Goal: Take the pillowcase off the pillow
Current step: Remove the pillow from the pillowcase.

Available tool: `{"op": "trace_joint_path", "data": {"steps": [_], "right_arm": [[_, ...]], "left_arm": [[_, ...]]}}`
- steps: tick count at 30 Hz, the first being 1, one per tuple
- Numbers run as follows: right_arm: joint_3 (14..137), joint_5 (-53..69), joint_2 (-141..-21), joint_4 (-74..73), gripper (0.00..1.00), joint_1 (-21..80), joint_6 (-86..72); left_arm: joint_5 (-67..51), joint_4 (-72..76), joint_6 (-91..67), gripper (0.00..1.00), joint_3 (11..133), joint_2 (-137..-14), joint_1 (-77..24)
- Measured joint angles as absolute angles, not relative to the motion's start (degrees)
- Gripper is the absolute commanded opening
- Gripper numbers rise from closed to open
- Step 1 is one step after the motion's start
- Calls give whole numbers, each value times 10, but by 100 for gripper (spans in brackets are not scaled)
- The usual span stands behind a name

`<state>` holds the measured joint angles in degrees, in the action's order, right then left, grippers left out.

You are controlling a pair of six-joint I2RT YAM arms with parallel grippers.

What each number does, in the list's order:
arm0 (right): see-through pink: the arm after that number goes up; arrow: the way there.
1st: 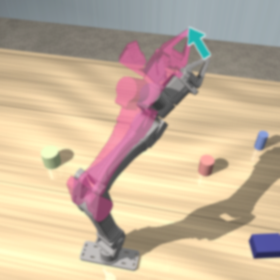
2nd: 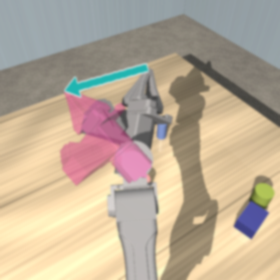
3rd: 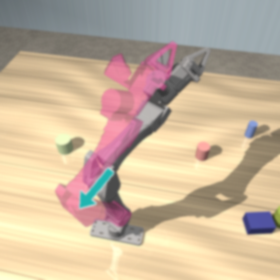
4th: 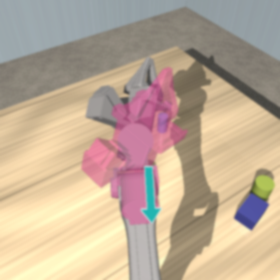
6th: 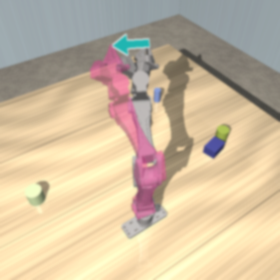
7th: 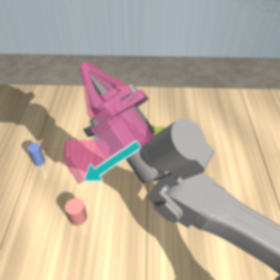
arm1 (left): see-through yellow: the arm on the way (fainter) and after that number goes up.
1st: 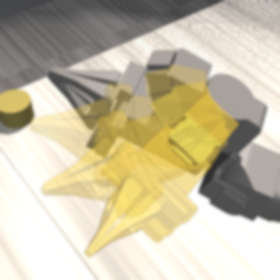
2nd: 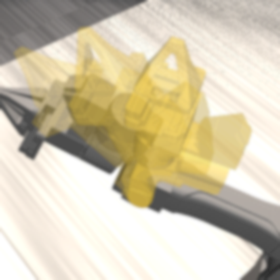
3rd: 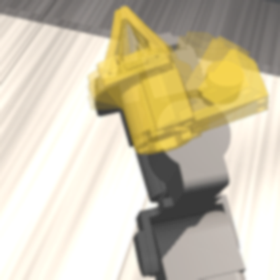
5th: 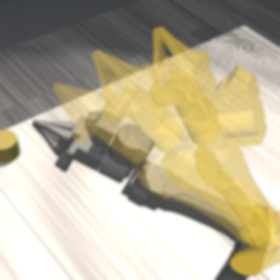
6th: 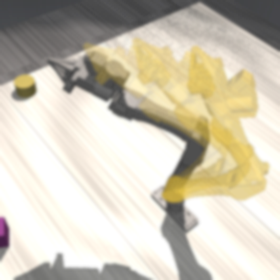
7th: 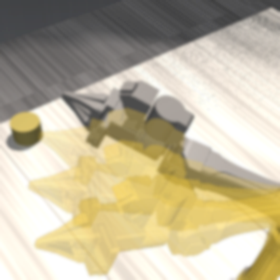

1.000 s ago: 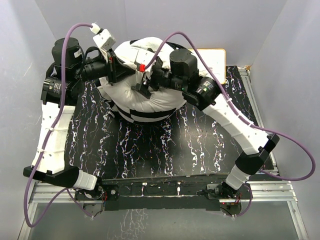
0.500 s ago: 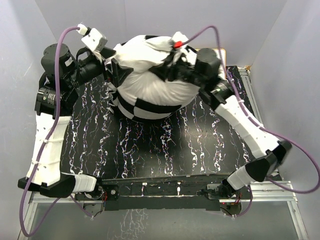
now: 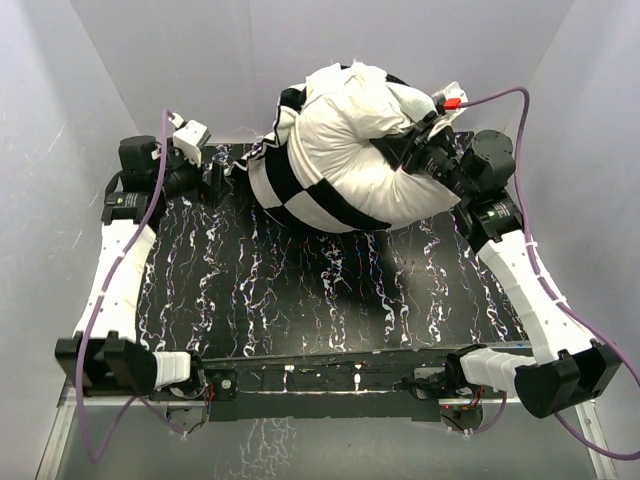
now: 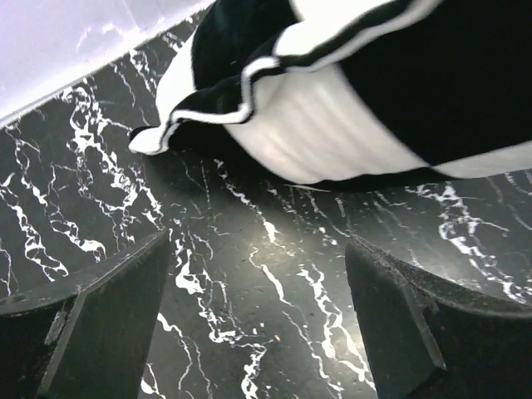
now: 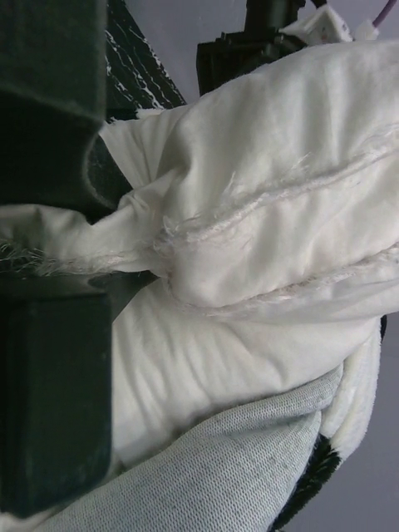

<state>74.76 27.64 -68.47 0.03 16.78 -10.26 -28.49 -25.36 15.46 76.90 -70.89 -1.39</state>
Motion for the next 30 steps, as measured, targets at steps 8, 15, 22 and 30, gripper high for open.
{"op": "trace_joint_path", "data": {"steps": [8,15,22,30], "right_arm": [[716,302,-654,7,8,159,-112],[714,326,-650,7,8,159,-121],[700,380,-649,19,8,156,-136],[695,403,-649,46,8,154,-194]], "left_arm": [[-364,-220,211,87,777,-836,17],[-401,-200,260,83,811,-925,9],[-397,-166,288,44,817,-976,-12],[-387,-172,293,0,864,-1005,-50]]}}
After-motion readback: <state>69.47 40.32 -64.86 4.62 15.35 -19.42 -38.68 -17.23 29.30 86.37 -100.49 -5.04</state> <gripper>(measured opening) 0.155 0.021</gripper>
